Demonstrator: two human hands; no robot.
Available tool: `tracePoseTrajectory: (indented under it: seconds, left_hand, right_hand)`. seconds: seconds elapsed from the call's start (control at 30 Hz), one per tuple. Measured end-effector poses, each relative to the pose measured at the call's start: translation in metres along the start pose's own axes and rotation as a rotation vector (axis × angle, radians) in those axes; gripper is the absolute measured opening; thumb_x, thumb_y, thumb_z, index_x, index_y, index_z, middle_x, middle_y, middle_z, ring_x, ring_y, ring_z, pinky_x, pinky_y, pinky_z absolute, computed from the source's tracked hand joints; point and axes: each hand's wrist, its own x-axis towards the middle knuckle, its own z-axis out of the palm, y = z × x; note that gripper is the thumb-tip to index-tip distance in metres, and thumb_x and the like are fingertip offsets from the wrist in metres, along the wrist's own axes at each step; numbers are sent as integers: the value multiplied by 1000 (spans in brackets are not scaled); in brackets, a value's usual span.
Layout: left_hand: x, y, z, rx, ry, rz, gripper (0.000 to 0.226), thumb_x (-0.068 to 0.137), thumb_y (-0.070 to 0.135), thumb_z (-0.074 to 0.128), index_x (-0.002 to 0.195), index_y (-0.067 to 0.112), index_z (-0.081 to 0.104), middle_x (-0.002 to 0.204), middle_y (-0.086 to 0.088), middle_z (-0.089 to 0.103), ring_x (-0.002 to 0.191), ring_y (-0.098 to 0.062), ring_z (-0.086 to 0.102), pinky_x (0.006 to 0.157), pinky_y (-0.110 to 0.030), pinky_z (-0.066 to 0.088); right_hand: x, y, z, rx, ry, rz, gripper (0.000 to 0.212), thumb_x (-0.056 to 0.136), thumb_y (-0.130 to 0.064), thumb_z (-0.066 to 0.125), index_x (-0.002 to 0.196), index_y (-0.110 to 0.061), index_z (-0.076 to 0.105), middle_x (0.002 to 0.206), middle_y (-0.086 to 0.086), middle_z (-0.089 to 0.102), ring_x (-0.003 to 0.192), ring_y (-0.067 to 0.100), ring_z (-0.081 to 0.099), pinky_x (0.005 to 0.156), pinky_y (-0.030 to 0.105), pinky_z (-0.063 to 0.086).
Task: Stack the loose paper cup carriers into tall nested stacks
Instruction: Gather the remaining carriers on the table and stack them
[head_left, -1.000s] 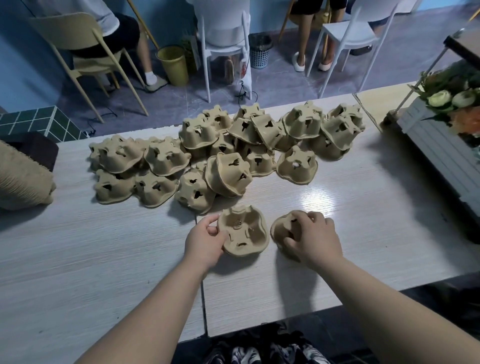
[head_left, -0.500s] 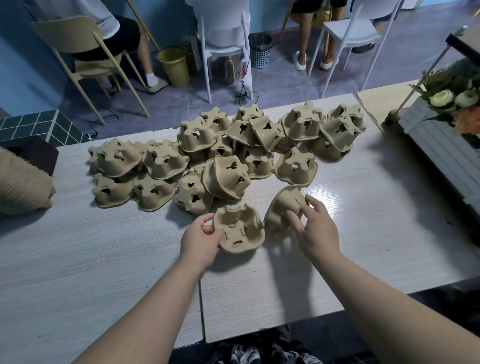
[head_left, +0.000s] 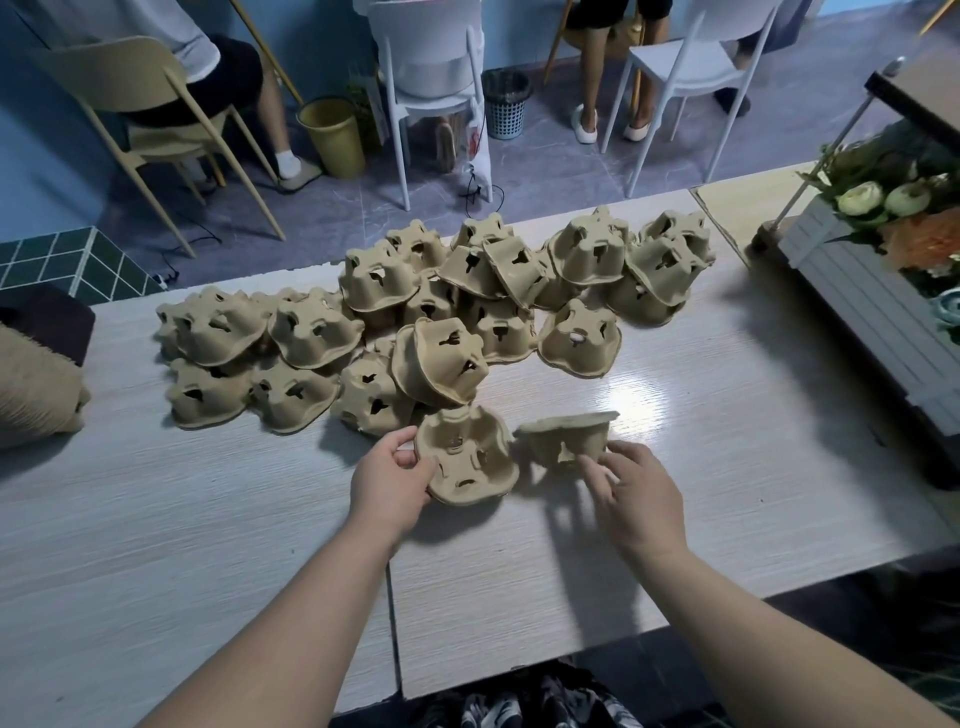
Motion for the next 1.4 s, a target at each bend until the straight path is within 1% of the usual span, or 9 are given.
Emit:
tracePoseTrajectory:
  seconds: [0.13,0.3,0.43,0.53,0.67,0.8,0.9,1.0,1.4]
  left_hand:
    - [3,-1,-2,1,-3,-9,43,89,8,67,129,19,58,95,1,72,85,-17,69,67,-33,57]
    - [2,0,-2,3,-5,-10,42,89,7,67,129,19,57,93,0,72,84,-18,70,67,-33,58]
    - [1,1,-1,-12,-6,-13,41,89,6,67,127,19,58,93,0,73,83,-19,70,70,-36,59]
    - [1,1,0,-8,-5,-12,40,89,8,67,127,20,59,93,0,73,80,-18,69,71,-37,60]
    - [0,0,0,-14,-2,-14,40,89,9,67,126,21,59,92,0,73,80,-20,69,71,-38,60]
    - [0,1,0,-19,-1,-13,40,88,9,68,126,20,59,92,-1,72,84,-21,70,74,-41,60]
    - [-1,2,-2,-13,-2,-11,39,89,11,67,125,23,60,93,1,72,81,-20,68,75,-42,60]
    - [-3,3,-3,-6,-11,-10,37,92,13,64,126,26,58,99,1,70,89,-17,68,69,-32,59]
    - [-1,-3,-6,-12,-3,-44,40,93,11,62,132,22,58,104,-3,70,86,-15,67,62,-25,54]
  right_hand:
    - [4,3,-7,31,77,18,45,73,-38,79,100,-10,57,104,4,53,84,23,59,62,31,44]
    - [11,6,-13,35,44,-144,73,70,-22,81,135,-21,48,145,7,33,109,19,51,79,34,50]
    - [20,3,-5,39,47,-151,31,75,-12,75,105,-11,67,115,6,57,89,27,62,70,33,50]
    - [22,-3,-3,-2,58,-49,12,81,-15,70,92,-9,69,102,6,58,80,28,59,66,28,38]
    - [16,-19,0,-8,-32,-144,25,83,-22,71,105,-12,69,101,6,63,86,28,61,72,32,45]
    - [13,-21,-1,1,37,-262,21,82,-20,72,102,-14,69,97,5,66,73,27,64,62,31,45]
    - [31,-17,-6,26,94,-130,29,84,-19,68,112,-13,67,118,10,59,102,28,58,78,29,43]
    - [53,-16,-7,-6,-33,-25,44,88,-24,62,130,-12,55,137,13,48,126,30,43,99,35,36]
    - [64,-9,-2,-19,-156,172,23,89,-35,60,97,-16,69,88,4,70,86,27,61,65,29,37]
